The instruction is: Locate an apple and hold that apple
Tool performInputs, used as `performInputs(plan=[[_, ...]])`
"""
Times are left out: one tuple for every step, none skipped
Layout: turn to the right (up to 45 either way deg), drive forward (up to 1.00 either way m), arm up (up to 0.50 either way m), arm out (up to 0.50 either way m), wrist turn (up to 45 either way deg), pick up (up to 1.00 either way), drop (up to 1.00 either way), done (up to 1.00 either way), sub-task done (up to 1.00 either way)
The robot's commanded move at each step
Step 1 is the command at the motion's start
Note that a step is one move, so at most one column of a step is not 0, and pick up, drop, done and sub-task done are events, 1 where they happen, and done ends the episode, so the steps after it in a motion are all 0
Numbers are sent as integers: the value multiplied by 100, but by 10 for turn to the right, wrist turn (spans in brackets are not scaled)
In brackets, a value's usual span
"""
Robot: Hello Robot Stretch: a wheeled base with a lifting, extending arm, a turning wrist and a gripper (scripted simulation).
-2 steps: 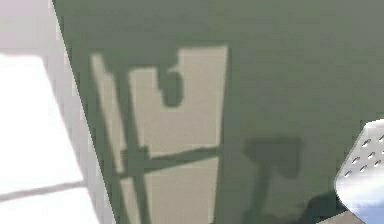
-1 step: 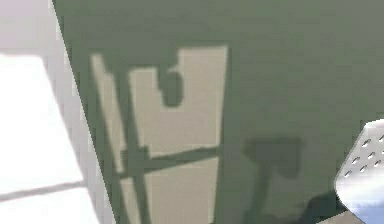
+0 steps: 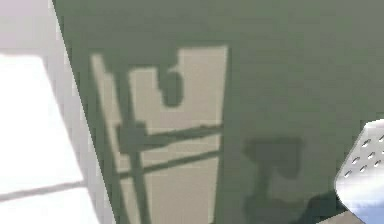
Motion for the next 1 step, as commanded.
performInputs(plan=[[0,0,0,0,0,0,0,100,0]])
